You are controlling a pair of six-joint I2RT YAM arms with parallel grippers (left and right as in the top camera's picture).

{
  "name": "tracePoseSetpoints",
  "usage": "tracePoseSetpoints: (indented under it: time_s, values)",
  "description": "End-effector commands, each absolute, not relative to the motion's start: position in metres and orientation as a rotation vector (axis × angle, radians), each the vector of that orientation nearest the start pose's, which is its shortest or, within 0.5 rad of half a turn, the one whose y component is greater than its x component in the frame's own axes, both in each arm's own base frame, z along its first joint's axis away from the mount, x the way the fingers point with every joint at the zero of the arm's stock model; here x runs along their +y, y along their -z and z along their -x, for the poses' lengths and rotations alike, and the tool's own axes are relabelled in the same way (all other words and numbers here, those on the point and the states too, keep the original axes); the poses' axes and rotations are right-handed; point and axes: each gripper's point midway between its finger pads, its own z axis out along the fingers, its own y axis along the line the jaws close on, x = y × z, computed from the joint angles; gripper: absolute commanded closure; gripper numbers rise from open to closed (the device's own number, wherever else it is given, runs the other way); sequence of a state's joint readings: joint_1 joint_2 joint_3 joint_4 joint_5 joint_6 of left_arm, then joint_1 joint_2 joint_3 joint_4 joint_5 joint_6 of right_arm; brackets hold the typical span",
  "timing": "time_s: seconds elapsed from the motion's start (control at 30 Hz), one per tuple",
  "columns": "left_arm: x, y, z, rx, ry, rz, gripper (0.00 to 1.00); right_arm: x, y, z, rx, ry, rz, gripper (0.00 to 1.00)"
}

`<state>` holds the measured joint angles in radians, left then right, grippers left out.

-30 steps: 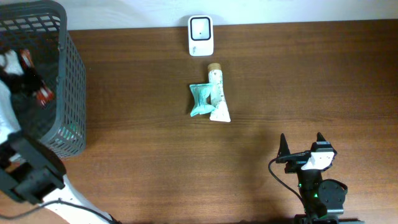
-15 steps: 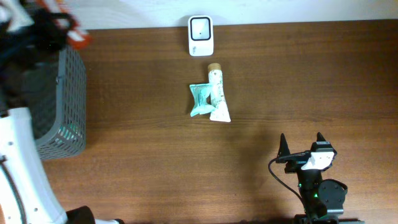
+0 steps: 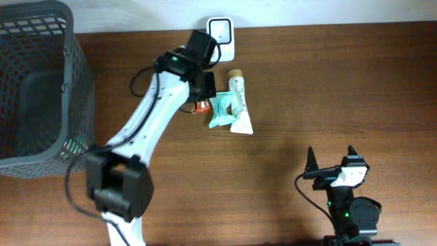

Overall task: Scan the item barcode
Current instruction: 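Place the red snack bag on the table left of the wipes, then reach into the basket and grasp the Kleenex tissue pack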

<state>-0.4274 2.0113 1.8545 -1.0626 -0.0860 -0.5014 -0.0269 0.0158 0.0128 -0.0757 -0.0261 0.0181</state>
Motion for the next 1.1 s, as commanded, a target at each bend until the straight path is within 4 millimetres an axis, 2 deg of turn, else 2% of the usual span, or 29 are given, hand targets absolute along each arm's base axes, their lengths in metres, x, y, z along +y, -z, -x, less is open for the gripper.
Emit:
tracePoseSetpoints:
  time_s: [0.0,0.13,0.3,0.33,0.37,0.43,0.53,0.57,0.6,0.7,0.73,0.77,0.8,0.83,0.87,0.9,0.93,1.0,1.07]
  values:
    - [-0.182,-0.084,-0.429,2.910,0.044,0.159,1.00,-0.001,-0.155,-0.246,1.653,-0.014,-0.012,0.01]
    - [-0.187,-0.049,-0.422,2.993,0.022,0.145,0.99,-0.001,-0.155,-0.246,1.653,-0.014,-0.012,0.01]
    - [-0.187,-0.048,-0.422,2.997,0.016,0.128,0.75,-0.001,-0.155,-0.246,1.653,-0.014,-0.012,0.01]
    - [-0.186,-0.050,-0.424,2.991,0.018,0.099,0.74,-0.001,-0.155,-0.246,1.653,-0.014,-0.012,0.01]
    - [-0.186,-0.056,-0.427,2.982,0.022,0.062,0.69,-0.001,-0.155,-0.246,1.653,-0.014,-0.012,0.01]
    - [-0.184,-0.079,-0.434,2.956,0.033,0.016,0.62,-0.001,-0.155,-0.246,1.653,-0.014,-0.012,0.01]
    - [-0.169,-0.159,-0.456,2.840,0.092,0.065,0.61,-0.001,-0.155,-0.246,1.653,-0.014,-0.012,0.01]
    - [-0.162,-0.194,-0.463,2.776,0.121,0.093,0.60,-0.001,-0.155,-0.246,1.653,-0.014,-0.012,0.01]
    - [-0.149,-0.238,-0.469,2.685,0.157,0.132,0.58,-0.001,-0.155,-0.246,1.653,-0.014,-0.012,0.01]
    - [-0.110,-0.331,-0.467,2.473,0.210,0.222,0.39,-0.001,-0.155,-0.246,1.653,-0.014,-0.012,0.01]
    - [-0.083,-0.365,-0.460,2.382,0.186,0.278,0.32,-0.001,-0.155,-0.246,1.653,-0.014,-0.012,0.01]
    - [-0.065,-0.383,-0.455,2.329,0.157,0.320,0.22,-0.001,-0.155,-0.246,1.653,-0.014,-0.012,0.01]
    - [-0.025,-0.411,-0.444,2.234,0.081,0.414,0.10,-0.001,-0.155,-0.246,1.653,-0.014,-0.012,0.01]
    - [0.011,-0.431,-0.432,2.163,0.022,0.499,0.07,-0.001,-0.155,-0.246,1.653,-0.014,-0.012,0.01]
    - [0.038,-0.441,-0.422,2.120,-0.009,0.564,0.05,-0.001,-0.155,-0.246,1.653,-0.014,-0.012,0.01]
    - [0.053,-0.445,-0.417,2.103,-0.027,0.603,0.03,-0.001,-0.155,-0.246,1.653,-0.014,-0.012,0.01]
    - [0.084,-0.447,-0.407,2.073,-0.062,0.695,0.00,-0.001,-0.155,-0.246,1.653,-0.014,-0.012,0.01]
    - [0.120,-0.444,-0.397,2.034,-0.090,0.841,0.01,-0.001,-0.155,-0.246,1.653,-0.014,-0.012,0.01]
    - [0.166,-0.438,-0.382,1.976,-0.128,1.017,0.01,-0.001,-0.155,-0.246,1.653,-0.014,-0.012,0.01]
